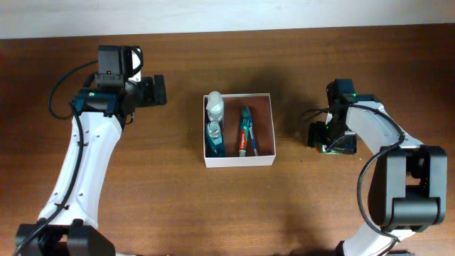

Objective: Pack container
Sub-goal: 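Open right gripper, move to the soap packet and grasp it, then carry soap packet with right gripper into the box and release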

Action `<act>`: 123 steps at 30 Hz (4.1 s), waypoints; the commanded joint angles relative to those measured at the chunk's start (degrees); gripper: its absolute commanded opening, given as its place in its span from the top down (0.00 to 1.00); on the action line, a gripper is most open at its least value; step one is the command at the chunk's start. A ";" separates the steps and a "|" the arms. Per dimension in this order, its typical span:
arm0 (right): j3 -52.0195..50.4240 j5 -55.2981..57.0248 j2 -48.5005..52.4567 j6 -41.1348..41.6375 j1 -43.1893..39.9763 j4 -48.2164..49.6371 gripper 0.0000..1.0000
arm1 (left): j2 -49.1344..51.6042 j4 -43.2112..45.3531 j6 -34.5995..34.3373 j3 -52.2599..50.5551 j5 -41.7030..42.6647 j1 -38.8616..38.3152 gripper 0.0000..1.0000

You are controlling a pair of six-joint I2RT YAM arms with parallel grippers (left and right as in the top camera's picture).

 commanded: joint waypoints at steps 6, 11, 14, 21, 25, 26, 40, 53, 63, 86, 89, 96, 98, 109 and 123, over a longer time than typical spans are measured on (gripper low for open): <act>-0.33 -2.45 -0.76 -1.70 -0.33 -0.02 0.18 | -1.62 0.11 -0.72 0.94 -0.42 -0.02 0.01; -0.33 -1.81 -0.76 -1.68 -0.33 1.05 0.18 | -1.62 0.11 -0.72 0.94 -0.42 -0.02 0.01; -0.35 -1.81 -0.76 -1.68 -0.33 2.14 0.18 | -1.62 0.11 -0.72 0.94 -0.42 -0.02 0.00; -1.40 1.20 -0.74 -1.66 -0.33 5.95 0.18 | -1.62 0.11 -0.72 0.94 -0.42 -0.02 0.01; -2.73 1.66 -0.74 -1.66 -0.33 8.00 0.18 | -1.62 0.11 -0.72 0.94 -0.42 -0.02 0.01; -3.13 1.66 -0.74 -1.66 -0.33 8.55 0.18 | -1.62 0.11 -0.72 0.94 -0.42 -0.02 0.01; -9.22 1.64 -0.74 -1.68 -0.33 15.52 0.46 | -1.62 0.11 -0.72 0.94 -0.42 -0.02 0.01; -8.74 1.60 -0.87 -1.66 -0.33 13.75 0.76 | -1.62 0.11 -0.72 0.94 -0.42 -0.02 0.01; -3.96 -1.55 -1.51 -1.68 3.32 10.51 0.77 | -1.62 0.11 -0.72 0.94 -0.42 -0.02 0.01; 30.27 -2.56 -1.53 4.52 21.73 -12.68 0.77 | -1.62 0.11 -0.72 0.94 -0.42 -0.02 0.01; 30.27 -2.73 -1.53 6.01 23.93 -12.50 0.77 | -1.62 0.11 -0.72 0.94 -0.42 -0.02 0.01; 30.12 -2.69 -1.51 7.45 28.48 -11.87 0.77 | -1.62 0.11 -0.72 0.94 -0.42 -0.02 0.01; 30.03 -2.69 -1.51 7.45 29.46 -11.52 0.77 | -1.62 0.11 -0.72 0.94 -0.42 -0.02 0.01; 25.51 -2.49 0.28 11.93 32.74 -5.64 0.76 | -1.62 0.11 -0.72 0.94 -0.42 -0.02 0.00; 15.26 -2.47 3.02 11.91 32.79 5.46 0.71 | -1.62 0.11 -0.72 0.94 -0.42 -0.02 0.01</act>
